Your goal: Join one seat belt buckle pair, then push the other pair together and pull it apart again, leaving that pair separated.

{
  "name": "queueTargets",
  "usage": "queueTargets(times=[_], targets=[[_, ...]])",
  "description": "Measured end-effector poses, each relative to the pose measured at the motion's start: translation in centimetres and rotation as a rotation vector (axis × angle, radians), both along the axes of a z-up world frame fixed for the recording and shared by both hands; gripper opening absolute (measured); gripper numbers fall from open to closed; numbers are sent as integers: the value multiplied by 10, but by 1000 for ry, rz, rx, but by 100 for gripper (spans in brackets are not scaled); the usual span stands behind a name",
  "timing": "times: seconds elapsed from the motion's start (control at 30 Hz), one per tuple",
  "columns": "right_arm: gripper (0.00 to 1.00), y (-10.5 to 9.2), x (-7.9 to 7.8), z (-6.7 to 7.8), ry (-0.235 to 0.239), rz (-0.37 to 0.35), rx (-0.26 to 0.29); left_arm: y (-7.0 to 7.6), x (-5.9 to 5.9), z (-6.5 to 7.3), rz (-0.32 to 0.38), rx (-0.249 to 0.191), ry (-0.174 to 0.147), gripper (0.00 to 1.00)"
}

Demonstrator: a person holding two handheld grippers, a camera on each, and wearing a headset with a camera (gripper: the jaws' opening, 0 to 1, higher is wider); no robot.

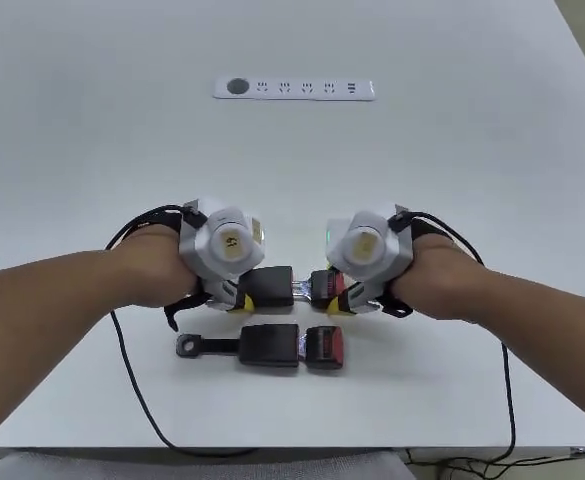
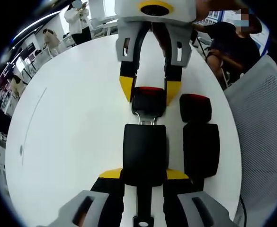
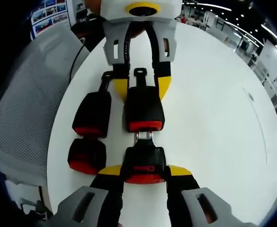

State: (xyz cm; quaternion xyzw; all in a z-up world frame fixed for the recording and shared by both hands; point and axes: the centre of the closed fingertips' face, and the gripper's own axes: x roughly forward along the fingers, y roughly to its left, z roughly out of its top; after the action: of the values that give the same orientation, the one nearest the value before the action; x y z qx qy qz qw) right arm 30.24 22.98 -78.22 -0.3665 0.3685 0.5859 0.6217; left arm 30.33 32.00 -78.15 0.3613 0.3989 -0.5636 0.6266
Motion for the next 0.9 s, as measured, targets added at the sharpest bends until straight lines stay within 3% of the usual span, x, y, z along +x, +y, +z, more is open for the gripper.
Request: queueTargets(times=[0.3, 0.63, 0.9], targets=[[32, -27, -5, -1, -11, -9, 5, 0, 0, -1, -9, -3, 0, 31], [32, -81, -3, -1, -16, -67, -45, 1, 2, 0, -3, -23, 1, 32], [33, -106, 1, 0, -7, -95, -76, 1, 2, 0, 12, -37, -18, 33]])
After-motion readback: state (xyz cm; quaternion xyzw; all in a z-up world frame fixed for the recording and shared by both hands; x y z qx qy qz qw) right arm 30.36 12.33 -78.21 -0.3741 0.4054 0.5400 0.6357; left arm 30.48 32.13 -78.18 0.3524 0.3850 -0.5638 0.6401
